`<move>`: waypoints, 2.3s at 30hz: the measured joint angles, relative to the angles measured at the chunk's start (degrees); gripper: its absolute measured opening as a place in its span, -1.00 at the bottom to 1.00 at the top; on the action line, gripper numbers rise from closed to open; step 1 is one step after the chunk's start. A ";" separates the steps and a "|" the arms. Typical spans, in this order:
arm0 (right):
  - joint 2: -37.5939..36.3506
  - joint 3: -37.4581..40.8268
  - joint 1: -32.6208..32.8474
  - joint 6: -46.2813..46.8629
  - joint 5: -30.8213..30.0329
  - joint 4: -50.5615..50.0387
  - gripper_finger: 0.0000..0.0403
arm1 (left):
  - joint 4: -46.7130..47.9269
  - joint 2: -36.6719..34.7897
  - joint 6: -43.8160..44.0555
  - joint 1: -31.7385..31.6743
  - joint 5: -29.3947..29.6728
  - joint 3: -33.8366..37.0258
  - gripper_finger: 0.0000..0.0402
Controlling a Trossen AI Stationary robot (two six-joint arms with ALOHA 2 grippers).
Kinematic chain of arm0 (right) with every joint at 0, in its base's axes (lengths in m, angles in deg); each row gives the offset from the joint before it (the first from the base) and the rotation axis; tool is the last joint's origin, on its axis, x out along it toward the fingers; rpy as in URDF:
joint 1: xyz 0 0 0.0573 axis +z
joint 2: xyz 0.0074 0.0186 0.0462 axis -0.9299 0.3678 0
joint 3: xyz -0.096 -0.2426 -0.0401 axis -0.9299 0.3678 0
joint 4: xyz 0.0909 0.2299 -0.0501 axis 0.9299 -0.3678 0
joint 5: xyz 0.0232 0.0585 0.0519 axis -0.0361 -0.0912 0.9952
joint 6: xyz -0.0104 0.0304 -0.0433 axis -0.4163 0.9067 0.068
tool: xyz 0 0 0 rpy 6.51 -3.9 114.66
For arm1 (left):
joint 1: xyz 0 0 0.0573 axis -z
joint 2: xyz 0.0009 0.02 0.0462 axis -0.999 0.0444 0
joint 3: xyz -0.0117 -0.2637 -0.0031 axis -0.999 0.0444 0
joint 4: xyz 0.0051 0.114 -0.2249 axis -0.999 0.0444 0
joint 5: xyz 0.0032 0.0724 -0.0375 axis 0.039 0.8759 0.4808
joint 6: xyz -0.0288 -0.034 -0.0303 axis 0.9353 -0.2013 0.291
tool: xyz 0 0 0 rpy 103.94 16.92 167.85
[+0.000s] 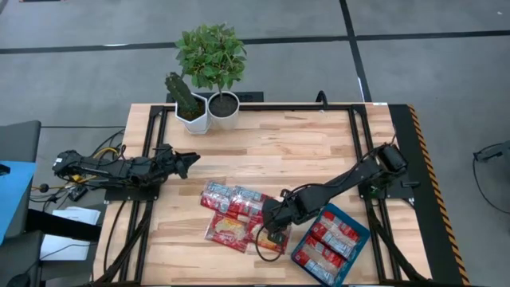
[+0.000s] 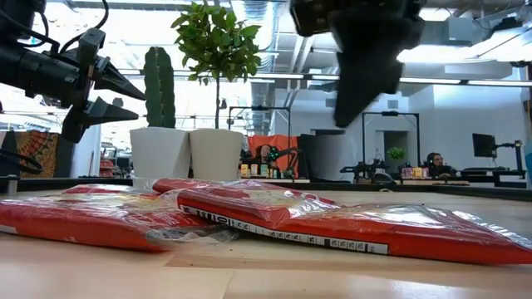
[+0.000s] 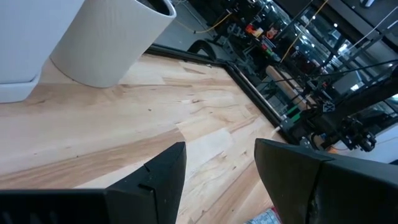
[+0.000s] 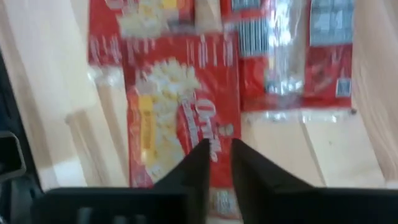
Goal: Sort popcorn bags into baskets
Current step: Put the red popcorn bag into the blue bin
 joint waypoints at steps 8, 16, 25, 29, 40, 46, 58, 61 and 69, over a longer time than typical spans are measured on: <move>5.16 -0.18 -0.10 -0.20 4.38 2.04 0.23 | 0.00 -0.02 -0.92 0.00 -0.15 0.00 -0.09; 10.94 -0.52 -0.61 3.71 4.24 0.55 0.38 | -0.01 2.36 -0.65 0.00 -1.33 -0.02 -0.09; 12.72 -1.33 -0.62 3.23 5.67 -1.57 -0.33 | -0.66 4.63 -0.05 0.04 -1.01 0.07 -0.09; 12.17 -1.25 -1.69 3.10 7.98 -1.63 -0.90 | -0.47 4.45 -0.06 0.02 -0.84 0.07 -0.09; 12.84 -8.60 -3.08 -0.86 9.13 -4.70 -0.98 | -0.68 4.46 0.00 0.02 -0.94 0.07 -0.09; 12.72 -13.45 -3.13 -1.37 9.03 -8.93 -0.98 | -0.70 4.46 0.08 0.02 -0.97 0.07 -0.09; 12.53 -20.94 -1.59 4.18 8.83 -18.43 -0.98 | -0.72 4.46 0.13 0.02 -0.99 0.07 -0.09; 12.14 -22.56 -0.75 5.13 8.40 -20.57 -0.98 | -0.73 4.46 0.47 0.02 -1.01 0.04 -0.09; 2.70 -22.65 2.18 9.08 0.52 -26.77 -0.98 | -0.72 4.46 1.21 0.01 -1.66 0.02 -0.09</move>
